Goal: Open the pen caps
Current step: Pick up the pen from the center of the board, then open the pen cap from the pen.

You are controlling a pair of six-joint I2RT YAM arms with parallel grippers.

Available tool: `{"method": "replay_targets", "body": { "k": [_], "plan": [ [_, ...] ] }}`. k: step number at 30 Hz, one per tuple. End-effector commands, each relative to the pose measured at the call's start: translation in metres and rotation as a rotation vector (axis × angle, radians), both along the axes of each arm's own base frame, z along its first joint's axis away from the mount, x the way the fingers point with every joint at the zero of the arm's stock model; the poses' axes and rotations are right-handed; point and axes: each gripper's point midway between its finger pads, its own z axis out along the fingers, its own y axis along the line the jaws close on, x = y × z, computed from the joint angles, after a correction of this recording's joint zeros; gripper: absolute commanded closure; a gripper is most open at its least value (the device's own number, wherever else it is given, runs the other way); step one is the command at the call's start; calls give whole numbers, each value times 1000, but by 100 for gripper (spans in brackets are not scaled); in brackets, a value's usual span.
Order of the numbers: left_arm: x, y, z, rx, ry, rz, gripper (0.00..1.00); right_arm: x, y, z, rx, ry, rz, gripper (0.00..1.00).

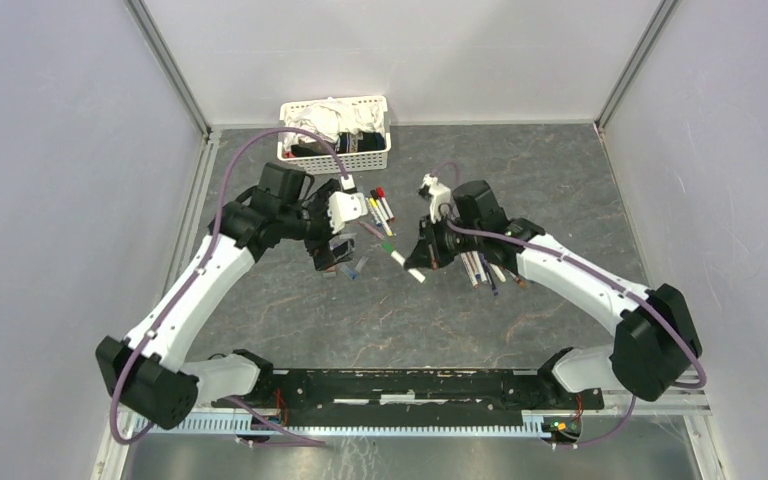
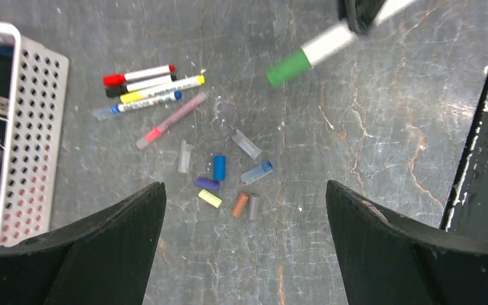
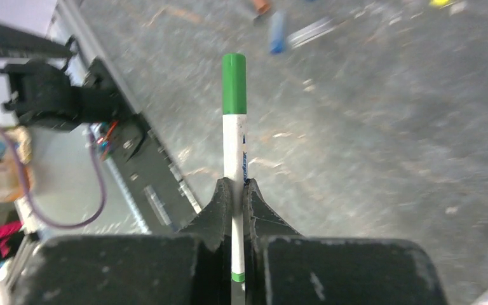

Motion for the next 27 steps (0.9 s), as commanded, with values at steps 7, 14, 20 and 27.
{"method": "replay_targets", "body": {
  "k": [7, 14, 20, 27],
  "plan": [
    [-54, -11, -3, 36, -92, -396, 0, -80, 34, 18, 115, 218, 90, 100],
    [-78, -30, -13, 69, -95, -562, 6, -80, 42, 42, 134, 185, 124, 100],
    [-84, -43, -20, 110, -111, -602, 17, -68, 51, 60, 160, 80, 159, 100],
    [-77, -41, -26, 184, -143, -611, 48, -62, 59, 76, 189, 26, 190, 100]
  ]
}}
